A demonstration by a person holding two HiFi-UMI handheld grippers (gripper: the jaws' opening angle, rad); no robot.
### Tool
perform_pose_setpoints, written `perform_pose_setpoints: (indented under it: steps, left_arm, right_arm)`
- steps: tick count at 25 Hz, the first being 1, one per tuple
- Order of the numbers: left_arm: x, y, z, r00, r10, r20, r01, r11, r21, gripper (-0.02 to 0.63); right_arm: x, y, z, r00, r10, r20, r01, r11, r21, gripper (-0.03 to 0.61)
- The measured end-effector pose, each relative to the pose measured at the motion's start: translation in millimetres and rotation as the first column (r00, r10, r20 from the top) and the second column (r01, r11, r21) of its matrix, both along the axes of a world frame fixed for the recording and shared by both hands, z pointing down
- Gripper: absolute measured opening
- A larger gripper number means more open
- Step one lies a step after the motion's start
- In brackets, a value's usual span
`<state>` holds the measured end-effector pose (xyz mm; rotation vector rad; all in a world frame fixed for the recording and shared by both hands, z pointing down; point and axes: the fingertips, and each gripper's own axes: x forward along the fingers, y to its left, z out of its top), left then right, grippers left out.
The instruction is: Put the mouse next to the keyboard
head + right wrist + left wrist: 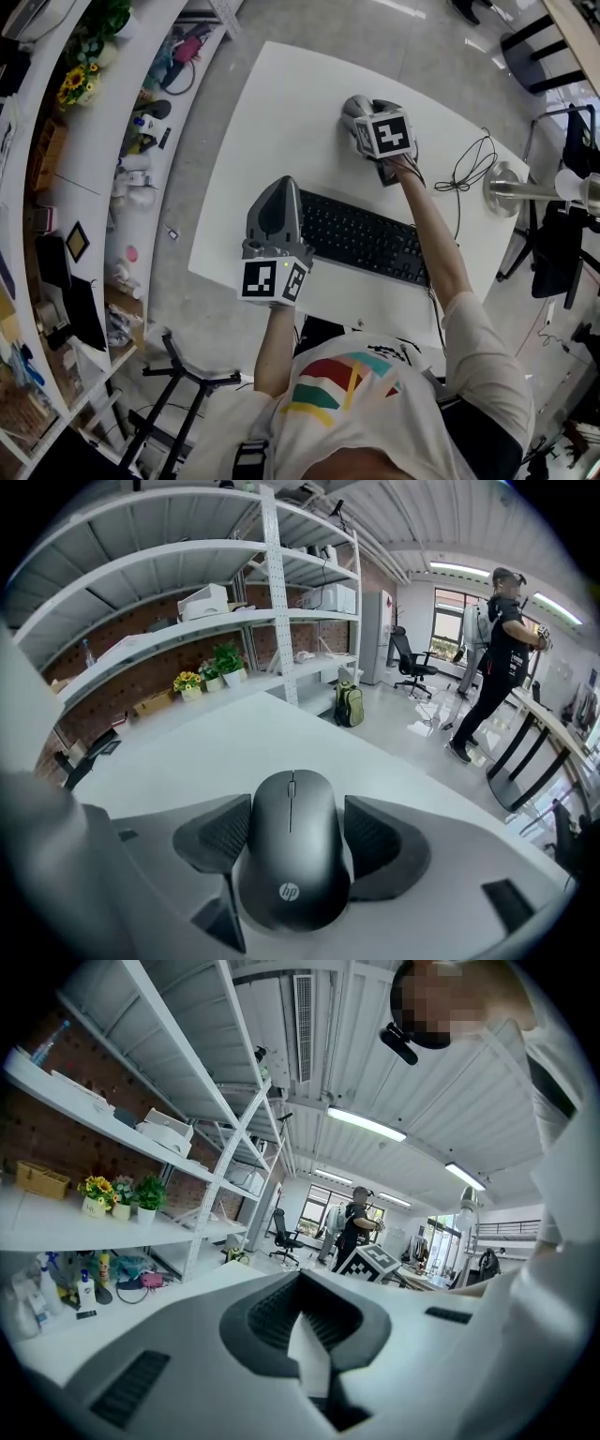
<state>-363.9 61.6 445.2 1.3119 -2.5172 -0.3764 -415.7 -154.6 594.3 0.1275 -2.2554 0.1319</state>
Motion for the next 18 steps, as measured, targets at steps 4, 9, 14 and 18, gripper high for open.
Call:
perform_pose_setpoints:
  steps: [4, 9, 14, 18]
  left_arm:
    - [3.7, 1.2, -3.3, 1.000, -0.002, -0.003, 0.002, 1.000, 0.007, 0.043]
    - [7.1, 6.1, -7.5, 1.000, -0.012, 0.000, 0.012, 1.000, 0.003, 0.043]
    - [16.1, 5.1, -20.1, 1.000, 0.014, 0.016, -0.014, 1.000, 0.008, 0.043]
    - [28.5, -1.9, -30.1, 0.998, 0.056, 0.029, -0.056, 0.998, 0.007, 0.043]
  right_arm:
    - [1.4, 0.1, -2.2, 1.000, -0.004, 0.007, 0.004, 1.000, 0.005, 0.305]
    - [3.5, -0.1, -4.1, 1.000, 0.009, 0.007, -0.009, 1.000, 0.008, 0.302]
    - [13.0, -1.8, -17.1, 1.000, 0.021, 0.015, -0.022, 0.999, 0.048, 0.302]
    - [30.7, -1.4, -36.2, 0.998, 0.053, 0.040, -0.055, 0.997, 0.047, 0.302]
